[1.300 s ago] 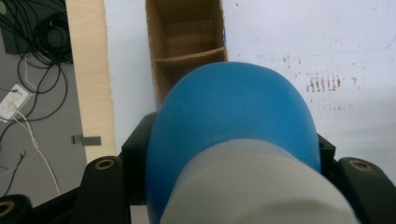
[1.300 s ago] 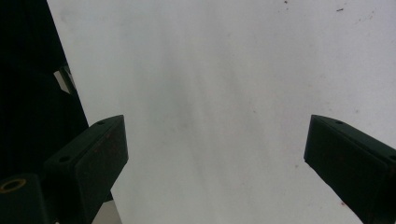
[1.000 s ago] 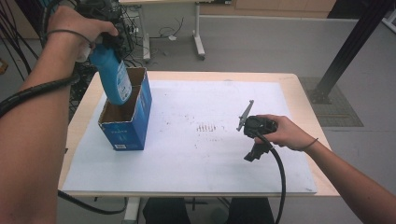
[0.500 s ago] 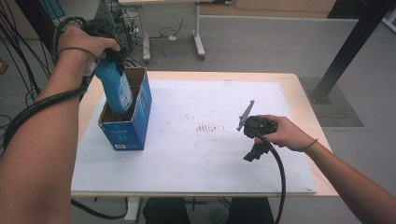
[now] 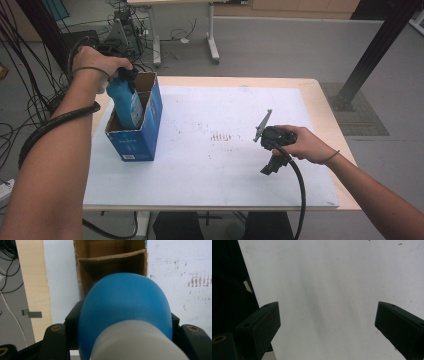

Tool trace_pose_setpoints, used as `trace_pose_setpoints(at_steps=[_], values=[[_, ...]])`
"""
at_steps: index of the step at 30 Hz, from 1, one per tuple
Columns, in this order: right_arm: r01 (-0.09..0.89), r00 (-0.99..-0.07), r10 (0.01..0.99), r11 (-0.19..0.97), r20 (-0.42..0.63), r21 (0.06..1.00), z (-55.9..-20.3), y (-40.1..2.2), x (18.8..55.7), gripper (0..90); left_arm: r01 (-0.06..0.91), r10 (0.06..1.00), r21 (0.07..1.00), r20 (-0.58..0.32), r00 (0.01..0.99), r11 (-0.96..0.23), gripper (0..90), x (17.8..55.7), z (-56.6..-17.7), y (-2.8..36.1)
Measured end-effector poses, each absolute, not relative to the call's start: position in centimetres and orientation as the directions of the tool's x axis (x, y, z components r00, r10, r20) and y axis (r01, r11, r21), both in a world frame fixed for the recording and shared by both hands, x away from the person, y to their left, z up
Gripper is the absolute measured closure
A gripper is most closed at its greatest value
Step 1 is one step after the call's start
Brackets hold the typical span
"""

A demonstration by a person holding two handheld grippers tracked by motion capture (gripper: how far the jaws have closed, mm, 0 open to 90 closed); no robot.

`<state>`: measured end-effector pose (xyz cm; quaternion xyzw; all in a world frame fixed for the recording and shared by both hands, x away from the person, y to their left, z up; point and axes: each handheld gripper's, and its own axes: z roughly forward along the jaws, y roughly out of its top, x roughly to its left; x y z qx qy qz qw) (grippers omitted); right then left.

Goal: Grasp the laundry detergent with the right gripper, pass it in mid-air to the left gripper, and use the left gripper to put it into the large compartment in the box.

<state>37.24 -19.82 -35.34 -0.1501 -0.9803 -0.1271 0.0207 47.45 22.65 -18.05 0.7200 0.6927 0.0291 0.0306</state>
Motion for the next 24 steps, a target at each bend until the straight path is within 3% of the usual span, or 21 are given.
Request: trace_pose_setpoints(at_steps=[24], values=[[0.304,-0.953,0.291,0.921,0.089,0.243,-35.8,-19.7,37.2,6.2,0.999,0.999,0.035,-0.009,0.032,-0.032,39.0,47.4,-23.7,22.7]])
